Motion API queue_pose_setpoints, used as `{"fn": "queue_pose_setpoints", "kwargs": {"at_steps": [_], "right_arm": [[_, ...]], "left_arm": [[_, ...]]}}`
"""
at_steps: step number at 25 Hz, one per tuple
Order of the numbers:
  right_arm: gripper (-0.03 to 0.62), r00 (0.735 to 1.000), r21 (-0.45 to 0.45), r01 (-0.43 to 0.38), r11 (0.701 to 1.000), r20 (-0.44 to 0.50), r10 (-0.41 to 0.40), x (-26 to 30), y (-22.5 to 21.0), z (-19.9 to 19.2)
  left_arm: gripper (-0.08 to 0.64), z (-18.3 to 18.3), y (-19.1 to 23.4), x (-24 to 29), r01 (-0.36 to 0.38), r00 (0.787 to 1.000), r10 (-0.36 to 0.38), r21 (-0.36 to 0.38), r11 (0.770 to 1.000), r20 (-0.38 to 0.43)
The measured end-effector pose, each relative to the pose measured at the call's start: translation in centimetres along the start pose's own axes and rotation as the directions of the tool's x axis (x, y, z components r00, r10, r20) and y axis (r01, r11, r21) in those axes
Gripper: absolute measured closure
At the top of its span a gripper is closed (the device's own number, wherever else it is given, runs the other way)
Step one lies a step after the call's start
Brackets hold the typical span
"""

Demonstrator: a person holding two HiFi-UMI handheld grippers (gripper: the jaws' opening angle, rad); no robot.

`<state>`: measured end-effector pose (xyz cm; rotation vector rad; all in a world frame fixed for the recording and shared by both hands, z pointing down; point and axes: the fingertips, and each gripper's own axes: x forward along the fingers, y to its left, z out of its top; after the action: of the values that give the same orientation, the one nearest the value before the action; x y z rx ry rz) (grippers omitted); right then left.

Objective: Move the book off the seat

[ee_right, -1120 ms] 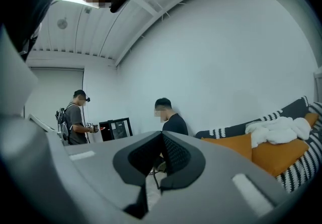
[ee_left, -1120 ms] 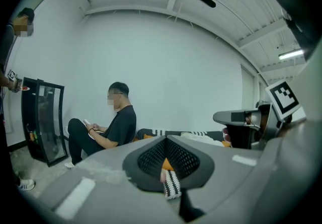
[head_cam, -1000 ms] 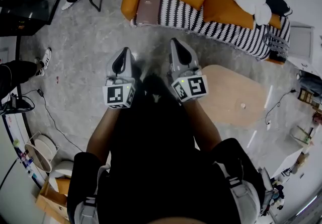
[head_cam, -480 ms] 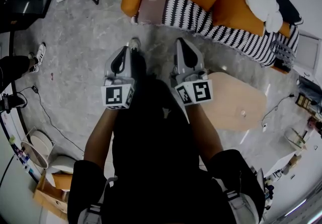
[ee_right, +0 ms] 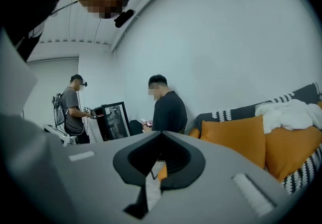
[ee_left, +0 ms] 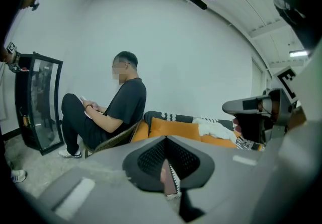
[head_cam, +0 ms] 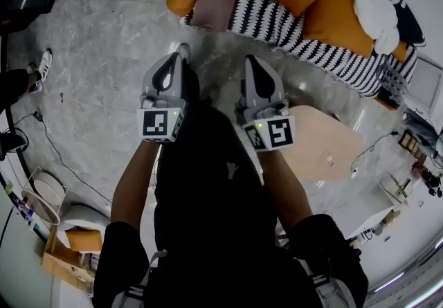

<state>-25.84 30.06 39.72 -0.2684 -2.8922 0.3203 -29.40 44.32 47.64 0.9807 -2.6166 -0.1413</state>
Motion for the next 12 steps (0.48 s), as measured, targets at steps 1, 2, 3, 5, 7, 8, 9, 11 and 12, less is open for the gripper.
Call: {"fn": "queue_pose_setpoints", "kwargs": {"at_steps": [1, 2, 3, 5, 7, 8, 9, 11, 12], "right_arm": [[0.584, 1.000, -0.002, -0.003, 1.000, -0.002, 0.003, 0.6, -0.1, -0.1], [0.584, 1.000, -0.003, -0.007, 1.000, -0.003, 0.007, 1.2, -0.2, -0.3], [0.584, 1.000, -0.005, -0.011, 1.000, -0.004, 0.011, 1.9, -0.3, -0.5], [0.584, 1.000, -0.008, -0.019, 1.000, -0.006, 0.018, 3.2, -0.5, -0.9], [0.584, 1.000, -0.011, -0.022, 1.000, -0.009, 0.022, 4.5, -0.9, -1.6], [0.584, 1.000, -0.011, -0.024, 1.000, -0.012, 0.024, 5.1, -1.1, -2.0], [0.584, 1.000, -0.010, -0.024, 1.000, -0.015, 0.024, 5.6, -1.3, -2.5], [0.584, 1.000, -0.006, -0.021, 1.000, -0.022, 0.021, 6.5, -1.6, -3.5], [0.583, 0.999, -0.004, -0.019, 1.000, -0.026, 0.019, 6.9, -1.7, -4.0]], "left_arm": [[0.554, 0.0, 0.4, 0.4, -0.003, 1.000, 0.003, 0.002, 1.000, 0.000], [0.554, -0.1, 0.8, 0.7, -0.009, 1.000, 0.009, -0.003, 1.000, -0.001], [0.554, -0.2, 1.4, 1.0, -0.019, 1.000, 0.019, -0.010, 1.000, -0.006], [0.554, -0.5, 2.4, 1.7, -0.038, 0.999, 0.038, -0.024, 0.999, -0.017], [0.554, -0.8, 3.0, 2.6, -0.039, 0.999, 0.038, -0.036, 0.999, -0.012], [0.554, -1.1, 3.2, 3.0, -0.035, 0.999, 0.035, -0.042, 0.999, -0.008], [0.554, -1.4, 3.4, 3.4, -0.032, 0.999, 0.032, -0.047, 0.998, -0.009], [0.554, -2.4, 3.8, 4.0, -0.026, 0.999, 0.024, -0.064, 0.998, -0.021], [0.554, -2.9, 4.1, 4.3, -0.019, 1.000, 0.017, -0.067, 0.998, -0.025]]}}
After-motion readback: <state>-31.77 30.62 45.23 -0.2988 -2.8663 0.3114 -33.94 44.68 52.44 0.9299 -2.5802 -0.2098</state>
